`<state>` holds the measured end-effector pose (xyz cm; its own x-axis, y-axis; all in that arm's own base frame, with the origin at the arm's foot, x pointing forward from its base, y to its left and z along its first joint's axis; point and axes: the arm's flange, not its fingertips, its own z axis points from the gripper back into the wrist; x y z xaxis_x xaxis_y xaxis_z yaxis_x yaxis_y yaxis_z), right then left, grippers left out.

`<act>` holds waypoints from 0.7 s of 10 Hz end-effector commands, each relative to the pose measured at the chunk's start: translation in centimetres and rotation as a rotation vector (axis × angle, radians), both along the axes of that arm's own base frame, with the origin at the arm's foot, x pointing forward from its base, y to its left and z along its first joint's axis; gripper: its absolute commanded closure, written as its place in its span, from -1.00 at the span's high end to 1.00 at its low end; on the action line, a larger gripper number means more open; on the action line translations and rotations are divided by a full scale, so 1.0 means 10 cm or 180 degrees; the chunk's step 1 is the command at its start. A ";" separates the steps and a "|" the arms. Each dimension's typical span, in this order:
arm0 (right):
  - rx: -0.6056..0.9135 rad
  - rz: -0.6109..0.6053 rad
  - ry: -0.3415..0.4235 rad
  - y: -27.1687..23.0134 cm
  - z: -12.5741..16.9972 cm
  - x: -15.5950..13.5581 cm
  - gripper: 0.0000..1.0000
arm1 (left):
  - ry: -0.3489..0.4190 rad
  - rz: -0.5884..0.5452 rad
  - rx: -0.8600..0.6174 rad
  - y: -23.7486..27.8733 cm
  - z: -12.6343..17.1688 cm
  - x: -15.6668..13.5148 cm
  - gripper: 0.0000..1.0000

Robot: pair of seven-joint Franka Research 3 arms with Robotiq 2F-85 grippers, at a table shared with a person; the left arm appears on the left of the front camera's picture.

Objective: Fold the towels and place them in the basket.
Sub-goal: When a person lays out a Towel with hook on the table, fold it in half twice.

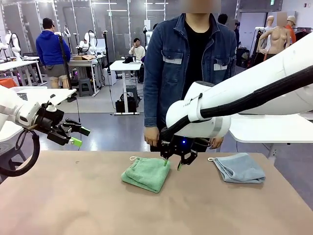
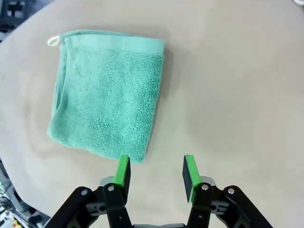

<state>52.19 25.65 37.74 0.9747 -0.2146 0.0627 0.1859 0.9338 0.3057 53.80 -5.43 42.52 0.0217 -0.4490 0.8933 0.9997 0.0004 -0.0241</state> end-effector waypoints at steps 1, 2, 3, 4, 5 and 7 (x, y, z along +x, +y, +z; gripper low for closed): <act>0.0172 -0.0147 -0.0011 0.00 -0.04 -0.08 0.15 | -0.0007 0.0001 0.0000 0.00 0.01 0.00 1.00; 0.0178 -0.0176 -0.0012 0.02 -0.07 -0.10 0.15 | -0.0007 0.0001 0.0000 0.00 0.01 0.00 1.00; 0.0181 -0.0238 -0.0017 0.04 -0.09 -0.11 0.15 | -0.0007 0.0001 0.0000 0.00 0.01 0.00 1.00; 0.0169 -0.0186 -0.0012 0.05 -0.10 -0.09 0.15 | -0.0007 0.0001 0.0000 0.00 0.01 0.00 1.00; 0.0128 -0.0137 0.0037 0.01 -0.04 -0.04 0.15 | -0.0007 0.0001 0.0000 0.00 0.01 0.00 1.00; 0.0128 -0.0137 0.0037 0.01 -0.04 -0.04 0.15 | -0.0007 0.0001 0.0000 0.00 0.01 0.00 1.00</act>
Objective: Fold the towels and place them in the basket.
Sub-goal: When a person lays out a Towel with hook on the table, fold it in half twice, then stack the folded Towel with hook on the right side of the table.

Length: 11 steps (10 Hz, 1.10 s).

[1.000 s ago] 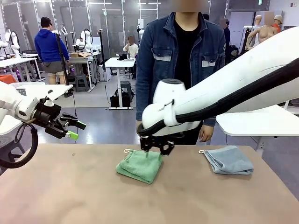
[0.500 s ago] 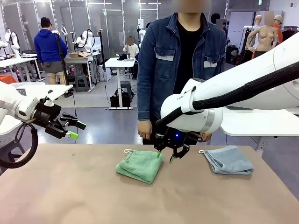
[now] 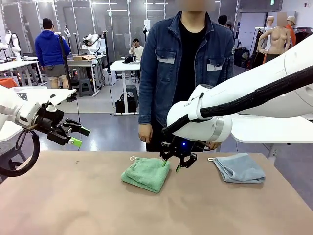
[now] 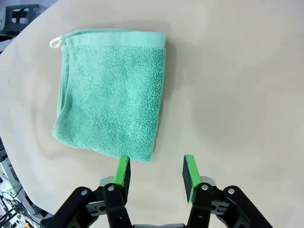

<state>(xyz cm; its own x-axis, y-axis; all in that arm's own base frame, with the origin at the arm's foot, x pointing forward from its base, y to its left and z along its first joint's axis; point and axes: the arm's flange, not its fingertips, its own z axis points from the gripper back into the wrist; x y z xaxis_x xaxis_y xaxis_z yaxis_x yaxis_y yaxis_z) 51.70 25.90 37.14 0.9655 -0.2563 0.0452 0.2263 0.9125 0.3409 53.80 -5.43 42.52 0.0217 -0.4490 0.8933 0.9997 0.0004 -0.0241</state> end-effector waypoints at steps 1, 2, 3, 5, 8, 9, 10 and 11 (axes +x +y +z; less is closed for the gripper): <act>0.0000 -0.0007 0.0010 -0.01 0.02 0.01 0.15 | -0.0007 0.0001 0.0000 0.00 0.01 0.00 1.00; 0.0000 -0.0007 0.0010 -0.01 0.02 0.01 0.15 | -0.0007 0.0001 0.0000 0.00 0.01 0.00 1.00; 0.0000 -0.0007 0.0010 -0.01 0.02 0.01 0.15 | -0.0007 0.0001 0.0000 0.00 0.01 0.00 1.00; 0.0000 -0.0007 0.0010 -0.01 0.02 0.01 0.15 | -0.0007 0.0001 0.0000 0.00 0.01 0.00 1.00; 0.0000 -0.0007 0.0010 -0.01 0.02 0.01 0.15 | -0.0007 0.0001 0.0000 0.00 0.01 0.00 1.00; 0.0000 -0.0002 0.0000 0.00 0.00 0.00 0.15 | -0.0007 0.0001 0.0000 0.00 0.01 0.00 1.00; -0.0070 -0.0322 -0.0029 0.09 -0.04 -0.10 0.15 | -0.0007 0.0001 0.0000 0.00 0.01 0.00 1.00; -0.0016 -0.0575 -0.0131 0.14 -0.09 -0.16 0.15 | -0.0007 0.0001 0.0000 0.00 0.01 0.00 1.00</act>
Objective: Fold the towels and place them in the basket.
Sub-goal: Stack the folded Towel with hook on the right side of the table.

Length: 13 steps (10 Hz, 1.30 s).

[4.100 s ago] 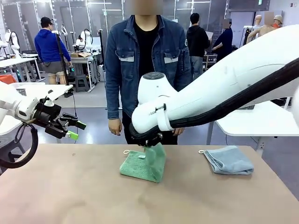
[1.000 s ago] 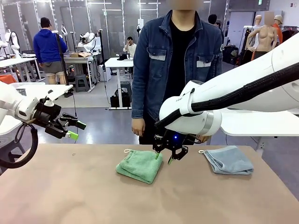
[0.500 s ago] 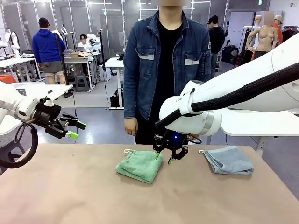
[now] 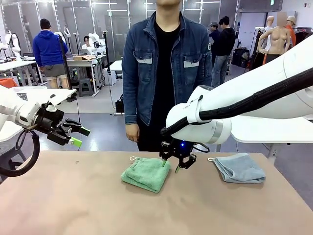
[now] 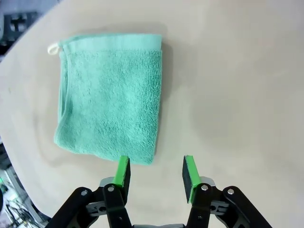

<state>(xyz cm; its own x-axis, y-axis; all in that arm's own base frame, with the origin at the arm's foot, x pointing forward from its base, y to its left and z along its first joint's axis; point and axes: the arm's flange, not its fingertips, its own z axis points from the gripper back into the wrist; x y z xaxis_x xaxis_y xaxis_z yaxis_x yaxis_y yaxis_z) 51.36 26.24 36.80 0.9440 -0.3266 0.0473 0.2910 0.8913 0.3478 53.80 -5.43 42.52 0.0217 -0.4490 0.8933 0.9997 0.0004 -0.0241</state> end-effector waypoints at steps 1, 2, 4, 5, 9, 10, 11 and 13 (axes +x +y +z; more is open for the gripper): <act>-0.0015 -0.0469 -0.0201 0.17 -0.10 -0.19 0.15 | -0.0007 0.0001 0.0000 0.00 0.01 0.00 1.00; -0.0030 -0.0588 -0.0288 0.23 -0.18 -0.24 0.15 | -0.0007 0.0001 0.0000 0.00 0.01 0.00 1.00; -0.0037 -0.0731 -0.0461 0.34 -0.32 -0.24 0.15 | -0.0007 0.0001 0.0000 0.00 0.01 0.00 1.00; -0.0042 -0.0752 -0.0409 0.38 -0.38 -0.20 0.15 | -0.0007 0.0001 0.0000 0.00 0.01 0.00 1.00; -0.0027 -0.0783 -0.0479 0.47 -0.56 0.02 0.15 | -0.0007 0.0001 0.0000 0.00 0.01 0.00 1.00; -0.0010 -0.0786 -0.0474 0.47 -0.58 0.06 0.15 | -0.0007 0.0001 0.0000 0.00 0.01 0.00 1.00; 0.0002 -0.0780 -0.0441 0.48 -0.62 0.11 0.15 | -0.0007 0.0001 0.0000 0.00 0.01 0.00 1.00; -0.0074 -0.0780 -0.0377 0.50 -0.70 0.17 0.15 | -0.0007 0.0001 0.0000 0.00 0.01 0.00 1.00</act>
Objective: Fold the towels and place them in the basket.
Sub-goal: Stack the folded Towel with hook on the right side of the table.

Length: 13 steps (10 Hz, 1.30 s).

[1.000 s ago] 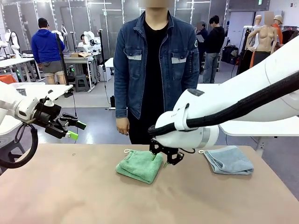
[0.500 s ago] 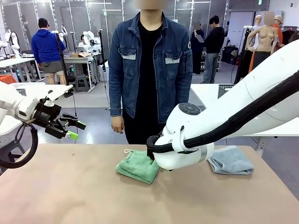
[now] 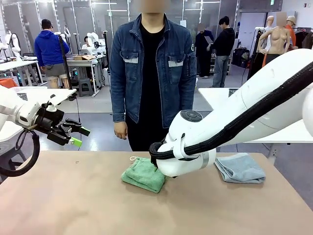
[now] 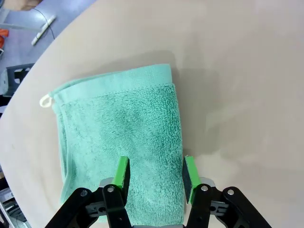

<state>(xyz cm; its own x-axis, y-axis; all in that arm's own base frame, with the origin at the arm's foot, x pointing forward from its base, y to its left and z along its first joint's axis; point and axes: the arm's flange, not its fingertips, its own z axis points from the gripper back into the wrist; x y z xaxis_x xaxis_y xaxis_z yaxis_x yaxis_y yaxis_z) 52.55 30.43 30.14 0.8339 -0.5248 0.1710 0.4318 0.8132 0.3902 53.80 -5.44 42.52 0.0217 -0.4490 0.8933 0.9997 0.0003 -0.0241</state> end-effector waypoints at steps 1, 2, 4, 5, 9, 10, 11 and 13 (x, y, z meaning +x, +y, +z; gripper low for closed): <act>-0.0067 -0.0076 0.0080 0.08 -0.07 0.06 0.15 | -0.0007 0.0001 0.0000 0.00 0.01 0.00 1.00; -0.0088 -0.0076 0.0094 0.07 -0.09 0.08 0.15 | -0.0007 0.0001 0.0000 0.00 0.01 0.00 1.00; -0.0081 -0.0055 0.0097 0.05 -0.09 0.08 0.15 | -0.0007 0.0001 0.0000 0.00 0.01 0.00 1.00; -0.0059 -0.0040 0.0129 0.05 -0.10 0.08 -0.25 | -0.0007 0.0001 0.0000 0.00 0.01 0.00 1.00; -0.0112 0.0020 0.0043 0.05 -0.10 0.06 -1.00 | -0.0007 0.0001 0.0000 0.00 0.01 0.00 1.00; -0.0132 0.0062 0.0046 0.06 -0.10 0.06 -0.76 | -0.0007 0.0001 0.0000 0.00 0.01 0.00 1.00; -0.0149 0.0098 0.0027 0.07 -0.09 0.06 -1.00 | -0.0007 0.0001 0.0000 0.00 0.01 0.00 1.00; -0.0132 0.0163 -0.0022 0.07 -0.07 0.09 -1.00 | -0.0007 0.0001 0.0000 0.00 0.01 0.00 1.00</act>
